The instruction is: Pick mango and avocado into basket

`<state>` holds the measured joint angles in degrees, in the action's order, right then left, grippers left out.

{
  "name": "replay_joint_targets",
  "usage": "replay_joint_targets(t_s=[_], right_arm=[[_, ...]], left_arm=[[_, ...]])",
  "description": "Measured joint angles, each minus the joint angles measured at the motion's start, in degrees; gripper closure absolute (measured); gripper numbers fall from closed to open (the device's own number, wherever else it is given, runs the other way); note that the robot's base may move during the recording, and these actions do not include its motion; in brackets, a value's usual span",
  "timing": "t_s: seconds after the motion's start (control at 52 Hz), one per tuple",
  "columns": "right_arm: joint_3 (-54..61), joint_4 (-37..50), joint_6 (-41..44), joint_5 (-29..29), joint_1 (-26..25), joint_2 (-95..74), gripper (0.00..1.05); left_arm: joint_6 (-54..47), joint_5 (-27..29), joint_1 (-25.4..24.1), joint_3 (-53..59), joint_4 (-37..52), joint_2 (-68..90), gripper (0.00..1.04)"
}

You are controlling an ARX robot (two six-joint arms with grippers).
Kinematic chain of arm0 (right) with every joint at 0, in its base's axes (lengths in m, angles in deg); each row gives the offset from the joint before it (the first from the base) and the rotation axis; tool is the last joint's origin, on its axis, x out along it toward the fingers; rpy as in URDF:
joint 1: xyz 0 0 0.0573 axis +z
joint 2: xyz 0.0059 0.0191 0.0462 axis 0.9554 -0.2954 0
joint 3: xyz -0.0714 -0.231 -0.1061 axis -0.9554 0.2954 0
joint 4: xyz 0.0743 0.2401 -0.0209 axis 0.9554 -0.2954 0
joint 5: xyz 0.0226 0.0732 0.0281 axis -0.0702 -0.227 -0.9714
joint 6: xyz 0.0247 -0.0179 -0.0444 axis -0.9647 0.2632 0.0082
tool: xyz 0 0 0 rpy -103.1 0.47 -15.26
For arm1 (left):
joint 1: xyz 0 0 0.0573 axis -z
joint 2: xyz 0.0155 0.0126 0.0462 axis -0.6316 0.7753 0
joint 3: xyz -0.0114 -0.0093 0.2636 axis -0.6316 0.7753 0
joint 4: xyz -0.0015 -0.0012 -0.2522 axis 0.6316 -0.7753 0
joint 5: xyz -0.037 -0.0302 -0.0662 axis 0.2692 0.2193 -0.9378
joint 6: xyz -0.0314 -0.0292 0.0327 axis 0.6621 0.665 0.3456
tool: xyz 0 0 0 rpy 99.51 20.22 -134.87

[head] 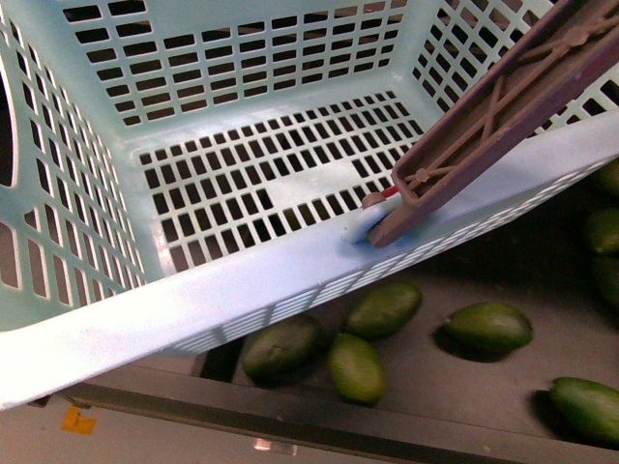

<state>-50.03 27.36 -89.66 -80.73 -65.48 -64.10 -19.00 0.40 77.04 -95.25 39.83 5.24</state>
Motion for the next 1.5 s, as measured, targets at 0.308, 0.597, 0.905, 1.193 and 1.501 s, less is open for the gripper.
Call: replay_joint_targets(t_s=[0.308, 0.597, 0.905, 1.193, 1.501], right_arm=[[0.0, 0.0, 0.0, -0.5, 0.0, 0.0, 0.09], [-3.8, -11.5, -4.0, 8.1, 1.4, -1.4, 0.09], [-14.7, -40.9, -16.2, 8.3, -14.3, -14.0, 0.09], [-17.4, -40.2, -33.6, 5.3, -16.0, -32.9, 0.09], [-20.9, -33.6, -46.8, 6.7, -14.5, -50.6, 0.09]], left_arm=[[0.0, 0.2, -0.6, 0.0, 0.0, 0.0, 1.01], [-0.7, 0.5, -0.7, 0.0, 0.0, 0.0, 1.01], [0.2, -0.8, 0.3, 0.0, 0.0, 0.1, 1.01], [-0.2, 0.5, 0.1, 0.0, 0.0, 0.1, 1.01], [-0.1, -0.4, 0.1, 0.0, 0.0, 0.1, 1.01]])
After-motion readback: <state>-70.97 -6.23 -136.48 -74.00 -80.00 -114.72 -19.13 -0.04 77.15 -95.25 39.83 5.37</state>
